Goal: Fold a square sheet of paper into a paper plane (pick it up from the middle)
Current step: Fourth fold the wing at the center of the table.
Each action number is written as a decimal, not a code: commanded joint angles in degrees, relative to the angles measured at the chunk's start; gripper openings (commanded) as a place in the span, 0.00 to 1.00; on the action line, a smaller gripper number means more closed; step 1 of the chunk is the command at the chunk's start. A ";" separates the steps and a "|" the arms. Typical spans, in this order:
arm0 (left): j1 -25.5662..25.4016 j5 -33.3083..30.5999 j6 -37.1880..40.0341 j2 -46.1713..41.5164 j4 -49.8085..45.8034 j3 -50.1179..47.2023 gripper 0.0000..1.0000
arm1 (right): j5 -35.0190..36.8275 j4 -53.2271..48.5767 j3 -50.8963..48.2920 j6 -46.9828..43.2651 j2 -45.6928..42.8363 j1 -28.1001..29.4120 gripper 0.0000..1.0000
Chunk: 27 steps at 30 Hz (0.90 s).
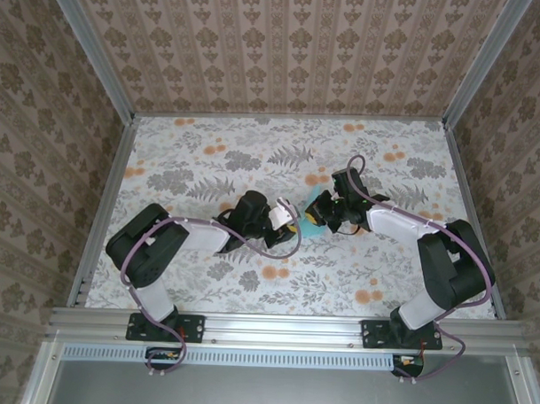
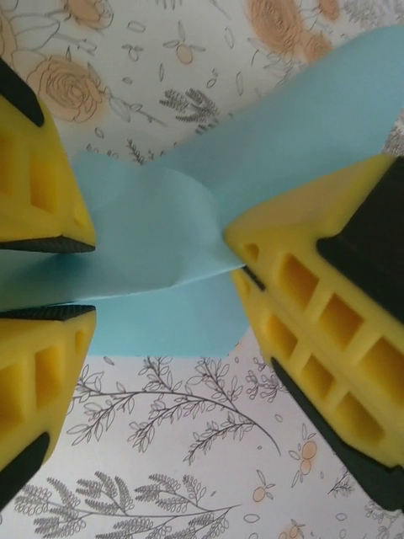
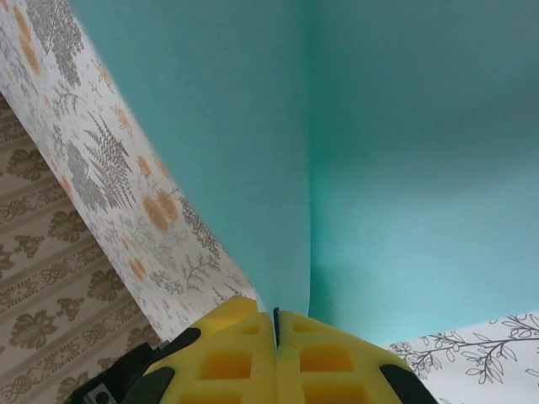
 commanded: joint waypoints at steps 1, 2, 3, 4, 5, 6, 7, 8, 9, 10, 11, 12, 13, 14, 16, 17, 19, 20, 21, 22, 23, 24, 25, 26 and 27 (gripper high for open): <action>0.82 0.54 1.48 0.56 3.35 -1.13 0.20 | -2.54 -2.82 1.30 -1.35 1.04 -0.45 0.05; 0.84 0.70 1.38 0.56 3.31 -1.06 0.20 | -2.50 -3.14 1.42 -1.53 1.13 -0.52 0.05; 0.87 0.95 1.32 0.63 3.31 -0.98 0.18 | -2.62 -3.29 1.36 -1.74 1.20 -0.55 0.06; 0.83 1.22 1.29 0.81 3.16 -0.96 0.16 | -2.60 -3.49 1.48 -2.17 1.21 -0.63 0.07; 0.90 1.42 1.34 0.95 2.94 -0.92 0.14 | -2.54 -3.87 1.57 -2.70 1.28 -0.78 0.08; 0.91 1.77 1.31 1.14 2.42 -0.67 0.13 | -2.43 -4.54 1.73 -3.56 1.31 -0.87 0.12; 0.92 2.16 1.16 1.34 1.69 -0.38 0.11 | -2.30 -5.16 2.02 -4.57 1.19 -0.99 0.16; 0.87 2.41 1.00 1.48 1.22 -0.24 0.10 | -2.17 -5.47 2.12 -5.48 1.01 -1.06 0.21; 0.83 2.72 0.71 1.61 0.75 -0.12 0.09 | -2.16 -6.06 2.21 -6.69 0.71 -1.16 0.27; 0.83 2.94 0.45 1.61 0.50 -0.20 0.08 | -1.84 -6.78 2.23 -7.80 0.09 -1.25 0.34; 0.82 2.86 0.14 1.61 0.47 -0.19 0.08 | -1.52 -7.36 2.15 -8.61 -0.38 -1.28 0.39; 0.81 2.86 -0.08 1.61 0.27 -0.34 0.08 | -1.04 -8.33 1.99 -9.38 -1.22 -1.34 0.43; 0.76 3.10 -0.26 1.69 0.01 -0.31 0.07 | -0.37 -9.29 1.75 -9.94 -1.91 -1.32 0.45; 0.75 3.28 -0.40 1.80 -0.36 -0.16 0.07 | 0.15 -10.02 1.52 -10.40 -2.49 -1.33 0.47; 0.57 3.82 -0.54 2.12 -1.75 0.52 0.07 | 0.58 -11.54 1.01 -11.09 -3.07 -1.34 0.49; 0.37 3.92 -0.54 2.17 -2.44 0.91 0.07 | 0.58 -11.99 0.85 -11.21 -3.02 -1.34 0.49; -0.04 4.09 -0.70 2.72 -3.79 1.57 0.06 | 0.63 -13.48 0.91 -11.84 -2.48 -1.31 0.50; -0.05 4.57 -0.89 3.06 -4.62 2.07 0.06 | 0.63 -13.80 0.99 -11.92 -2.16 -1.34 0.50; -0.03 5.23 -1.31 3.45 -5.91 2.73 0.06 | 0.67 -14.10 1.13 -12.15 -1.60 -1.33 0.50; -0.05 5.74 -1.99 3.69 -7.06 3.38 0.05 | 0.65 -14.38 1.34 -12.44 -1.24 -1.34 0.50; -0.03 6.26 -2.81 3.89 -8.06 4.05 0.05 | 0.67 -14.42 1.44 -12.63 -0.92 -1.33 0.50; -0.04 6.98 -3.80 4.04 -8.89 4.58 0.05 | 0.83 -14.58 1.73 -12.96 -0.70 -1.31 0.50; -0.05 7.50 -5.12 4.03 -9.92 5.12 0.05 | 1.15 -15.03 2.08 -13.51 -0.52 -1.32 0.49; -0.05 7.83 -6.15 4.00 -11.00 5.79 0.05 | 1.48 -15.30 2.24 -14.09 -0.54 -1.34 0.49; -0.04 8.39 -7.21 3.98 -12.55 6.73 0.05 | 2.00 -15.63 2.37 -14.73 -0.63 -1.41 0.49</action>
